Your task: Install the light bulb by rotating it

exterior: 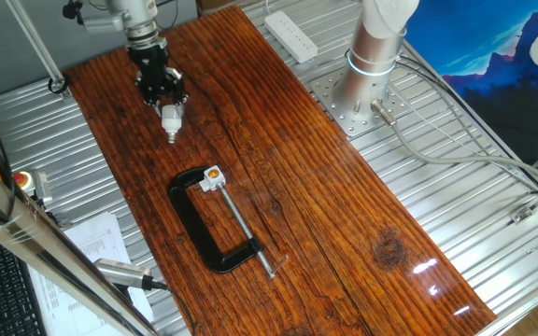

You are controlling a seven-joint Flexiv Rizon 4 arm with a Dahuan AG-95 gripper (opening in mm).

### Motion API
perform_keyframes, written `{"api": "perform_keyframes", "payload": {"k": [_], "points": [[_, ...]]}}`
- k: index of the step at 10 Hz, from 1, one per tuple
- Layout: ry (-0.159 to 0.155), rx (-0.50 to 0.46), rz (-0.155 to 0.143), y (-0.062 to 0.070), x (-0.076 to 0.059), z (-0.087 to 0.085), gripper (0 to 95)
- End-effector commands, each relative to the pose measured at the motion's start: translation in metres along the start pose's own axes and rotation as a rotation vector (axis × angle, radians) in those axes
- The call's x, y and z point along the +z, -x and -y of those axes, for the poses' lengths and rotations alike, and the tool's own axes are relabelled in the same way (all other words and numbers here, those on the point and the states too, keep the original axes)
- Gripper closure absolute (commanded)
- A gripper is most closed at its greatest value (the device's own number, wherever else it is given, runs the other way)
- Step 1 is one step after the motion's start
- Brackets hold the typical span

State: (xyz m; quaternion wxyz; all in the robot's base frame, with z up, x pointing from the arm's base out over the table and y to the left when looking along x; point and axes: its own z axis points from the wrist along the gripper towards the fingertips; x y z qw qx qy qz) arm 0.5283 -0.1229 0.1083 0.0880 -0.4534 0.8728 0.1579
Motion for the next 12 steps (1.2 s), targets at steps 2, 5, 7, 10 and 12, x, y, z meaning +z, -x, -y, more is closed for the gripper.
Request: {"api": "perform_keyframes", "payload": {"k": [2,5,7,10,12], "points": [[-0.025,-0.019,-0.048,0.002,0.0,-0.001,95.0],[-0.01,0.033,-0.058,0.027,-0.007,-0.01,95.0],[-0.008,0.065,-0.081,0.042,-0.012,-0.018,95.0],[-0.001,0.128,-0.122,0.066,-0.018,-0.033,95.0],[-0.015,0.164,-0.146,0.072,-0.016,-0.036,95.0]]}}
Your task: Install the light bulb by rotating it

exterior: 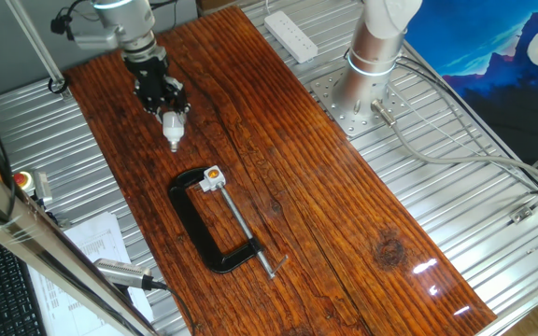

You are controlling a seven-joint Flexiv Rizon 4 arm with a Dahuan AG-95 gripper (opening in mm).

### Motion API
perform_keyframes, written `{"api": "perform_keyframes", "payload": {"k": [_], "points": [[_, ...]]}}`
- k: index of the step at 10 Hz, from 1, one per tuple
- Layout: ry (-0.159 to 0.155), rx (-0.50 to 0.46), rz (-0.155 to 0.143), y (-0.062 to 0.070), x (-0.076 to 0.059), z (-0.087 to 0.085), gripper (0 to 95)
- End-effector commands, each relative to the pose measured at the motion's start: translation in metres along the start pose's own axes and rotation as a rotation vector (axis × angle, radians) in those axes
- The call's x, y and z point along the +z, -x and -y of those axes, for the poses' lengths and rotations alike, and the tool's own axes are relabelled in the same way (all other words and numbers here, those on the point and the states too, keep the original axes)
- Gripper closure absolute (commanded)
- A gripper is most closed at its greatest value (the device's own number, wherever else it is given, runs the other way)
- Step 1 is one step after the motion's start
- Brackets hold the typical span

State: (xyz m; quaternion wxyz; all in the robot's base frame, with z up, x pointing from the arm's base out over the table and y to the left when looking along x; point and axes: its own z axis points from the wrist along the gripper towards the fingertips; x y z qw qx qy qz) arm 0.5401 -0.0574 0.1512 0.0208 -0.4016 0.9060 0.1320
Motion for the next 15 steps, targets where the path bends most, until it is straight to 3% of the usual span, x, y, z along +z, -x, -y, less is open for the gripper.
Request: {"api": "perform_keyframes", "payload": {"k": [1,3,5,8,10,12,15], "points": [[-0.013,0.018,-0.028,0.002,0.0,-0.003,95.0],[-0.041,-0.084,-0.072,0.002,0.0,-0.003,95.0],[-0.073,-0.101,-0.112,0.002,0.0,-0.003,95.0],[-0.04,-0.04,-0.12,0.016,-0.006,-0.01,95.0],[-0.026,0.021,-0.138,0.034,-0.009,-0.02,95.0],[-0.019,0.097,-0.165,0.051,-0.005,-0.03,95.0],[-0.008,0.188,-0.205,0.055,0.01,-0.036,95.0]]}}
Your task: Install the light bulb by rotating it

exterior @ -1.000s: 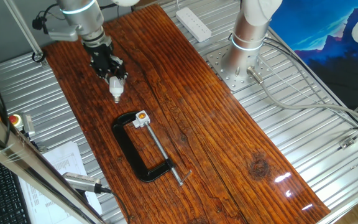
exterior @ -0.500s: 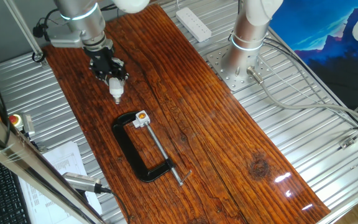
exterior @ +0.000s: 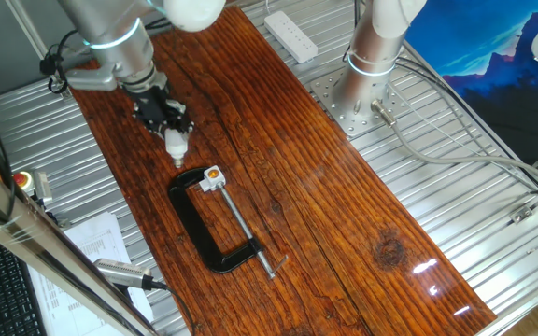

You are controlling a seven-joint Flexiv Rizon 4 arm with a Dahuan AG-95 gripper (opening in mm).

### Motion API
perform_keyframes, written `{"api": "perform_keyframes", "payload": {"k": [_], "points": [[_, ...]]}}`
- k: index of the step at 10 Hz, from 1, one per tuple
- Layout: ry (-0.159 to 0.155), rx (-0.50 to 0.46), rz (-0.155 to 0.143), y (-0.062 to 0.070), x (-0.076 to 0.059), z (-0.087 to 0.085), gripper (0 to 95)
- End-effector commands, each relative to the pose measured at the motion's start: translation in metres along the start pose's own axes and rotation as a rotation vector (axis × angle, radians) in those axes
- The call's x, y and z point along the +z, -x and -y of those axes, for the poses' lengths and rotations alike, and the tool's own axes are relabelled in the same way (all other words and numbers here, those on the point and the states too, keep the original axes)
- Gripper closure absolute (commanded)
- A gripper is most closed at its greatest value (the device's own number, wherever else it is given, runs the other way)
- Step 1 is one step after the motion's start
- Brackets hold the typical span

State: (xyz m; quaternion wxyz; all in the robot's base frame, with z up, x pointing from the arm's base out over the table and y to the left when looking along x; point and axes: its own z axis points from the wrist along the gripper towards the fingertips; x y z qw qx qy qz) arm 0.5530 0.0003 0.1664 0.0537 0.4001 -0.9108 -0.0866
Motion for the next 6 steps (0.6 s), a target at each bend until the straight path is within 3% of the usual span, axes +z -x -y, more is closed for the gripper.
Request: {"api": "perform_keyframes", "payload": {"k": [1,6], "points": [[0.042,0.217,-0.049,0.001,0.019,-0.008,95.0],[0.099,0.396,-0.151,0.01,0.026,-0.022,95.0]]}}
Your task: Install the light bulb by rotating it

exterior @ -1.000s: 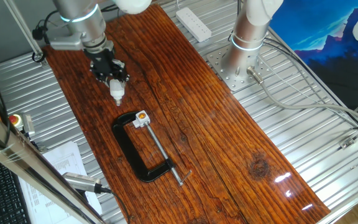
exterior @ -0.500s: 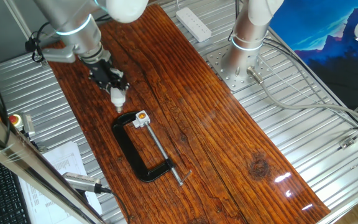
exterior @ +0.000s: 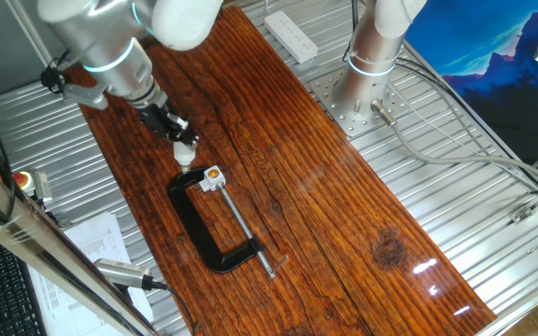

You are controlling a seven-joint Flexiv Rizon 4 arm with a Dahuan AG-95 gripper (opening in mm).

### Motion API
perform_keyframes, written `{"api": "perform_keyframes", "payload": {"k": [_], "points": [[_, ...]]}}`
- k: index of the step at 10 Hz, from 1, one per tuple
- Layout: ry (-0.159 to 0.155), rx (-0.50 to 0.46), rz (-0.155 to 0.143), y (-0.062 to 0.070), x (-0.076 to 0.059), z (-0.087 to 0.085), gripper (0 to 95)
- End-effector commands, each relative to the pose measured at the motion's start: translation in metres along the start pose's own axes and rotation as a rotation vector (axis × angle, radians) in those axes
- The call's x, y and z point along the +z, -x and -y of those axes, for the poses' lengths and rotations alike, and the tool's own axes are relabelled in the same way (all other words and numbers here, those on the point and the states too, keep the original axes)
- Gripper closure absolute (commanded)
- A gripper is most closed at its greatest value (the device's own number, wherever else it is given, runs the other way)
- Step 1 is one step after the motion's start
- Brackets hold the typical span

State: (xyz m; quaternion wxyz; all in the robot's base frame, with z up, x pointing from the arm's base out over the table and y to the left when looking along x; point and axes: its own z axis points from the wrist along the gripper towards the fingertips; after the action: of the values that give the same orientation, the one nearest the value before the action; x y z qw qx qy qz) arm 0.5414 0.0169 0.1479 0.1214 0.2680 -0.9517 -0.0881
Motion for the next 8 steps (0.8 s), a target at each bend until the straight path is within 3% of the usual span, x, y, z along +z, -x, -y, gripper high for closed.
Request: {"api": "perform_keyframes", "payload": {"k": [1,3,5,8], "points": [[0.034,0.128,-0.06,0.003,0.005,-0.01,95.0],[0.035,0.193,-0.079,0.0,0.007,-0.017,95.0],[0.017,0.259,-0.091,-0.007,0.007,-0.023,95.0],[-0.037,0.315,-0.112,-0.011,0.007,-0.027,95.0]]}}
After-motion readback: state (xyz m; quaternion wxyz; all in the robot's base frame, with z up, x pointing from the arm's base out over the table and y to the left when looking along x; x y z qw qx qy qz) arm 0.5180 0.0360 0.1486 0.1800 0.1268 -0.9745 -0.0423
